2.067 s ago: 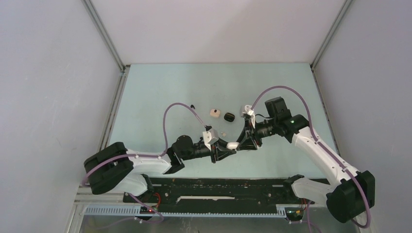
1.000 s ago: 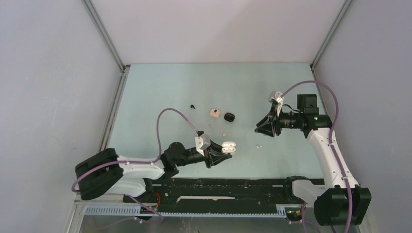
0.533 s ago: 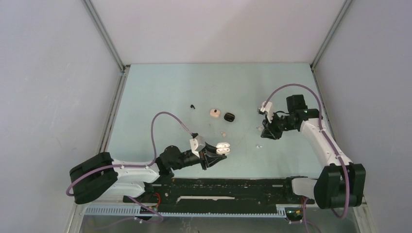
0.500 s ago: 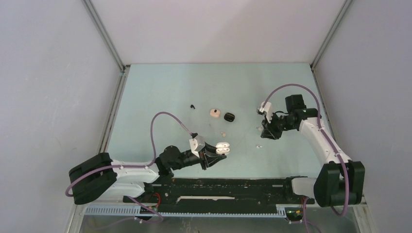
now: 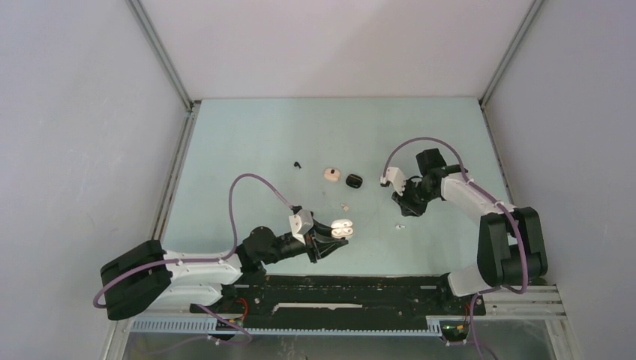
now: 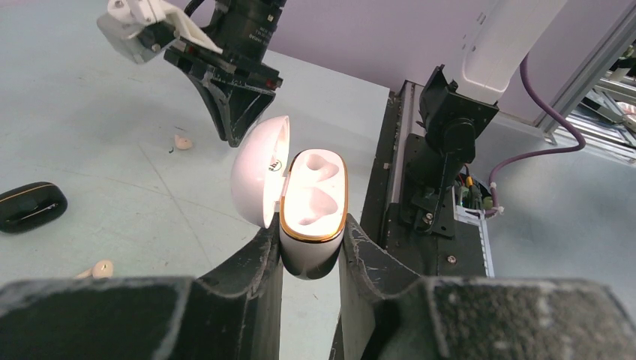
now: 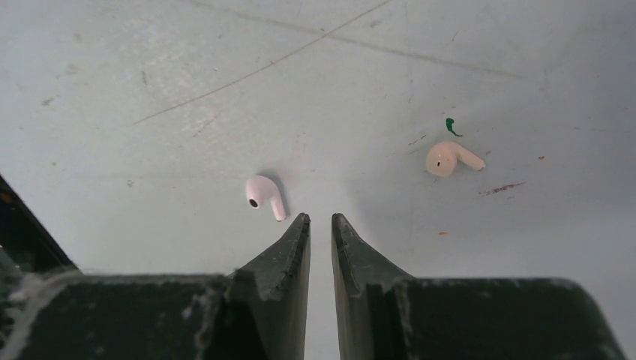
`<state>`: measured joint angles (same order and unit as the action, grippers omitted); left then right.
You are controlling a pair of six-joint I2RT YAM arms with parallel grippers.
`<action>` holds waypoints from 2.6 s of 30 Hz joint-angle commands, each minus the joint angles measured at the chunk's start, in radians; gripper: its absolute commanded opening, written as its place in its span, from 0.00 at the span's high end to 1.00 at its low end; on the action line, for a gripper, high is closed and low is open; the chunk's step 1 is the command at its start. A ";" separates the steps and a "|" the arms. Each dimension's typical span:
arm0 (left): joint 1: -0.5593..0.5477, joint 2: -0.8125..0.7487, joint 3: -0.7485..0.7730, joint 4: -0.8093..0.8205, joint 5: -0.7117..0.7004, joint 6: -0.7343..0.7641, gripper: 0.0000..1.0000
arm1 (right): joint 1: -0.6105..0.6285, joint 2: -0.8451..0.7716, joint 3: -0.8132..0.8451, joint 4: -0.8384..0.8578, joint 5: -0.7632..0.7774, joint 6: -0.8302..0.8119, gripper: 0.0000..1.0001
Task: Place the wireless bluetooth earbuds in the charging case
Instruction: Pick up the earbud from the center of the board.
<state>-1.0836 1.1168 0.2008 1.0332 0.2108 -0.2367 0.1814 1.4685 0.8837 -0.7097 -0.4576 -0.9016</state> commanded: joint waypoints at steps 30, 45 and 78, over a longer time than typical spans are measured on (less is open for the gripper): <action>-0.013 -0.028 0.017 -0.035 -0.018 0.003 1.00 | 0.146 0.079 -0.081 -0.021 0.049 0.030 0.75; -0.025 -0.049 0.023 -0.068 -0.033 0.011 1.00 | 0.245 -0.035 0.012 -0.068 0.125 0.465 0.71; -0.041 -0.077 0.042 -0.143 -0.059 0.029 1.00 | 0.335 0.110 0.005 -0.030 0.340 0.549 0.59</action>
<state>-1.1152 1.0412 0.1986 0.8673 0.1600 -0.2276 0.5106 1.5726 0.8711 -0.7528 -0.1585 -0.3542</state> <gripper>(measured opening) 0.291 0.405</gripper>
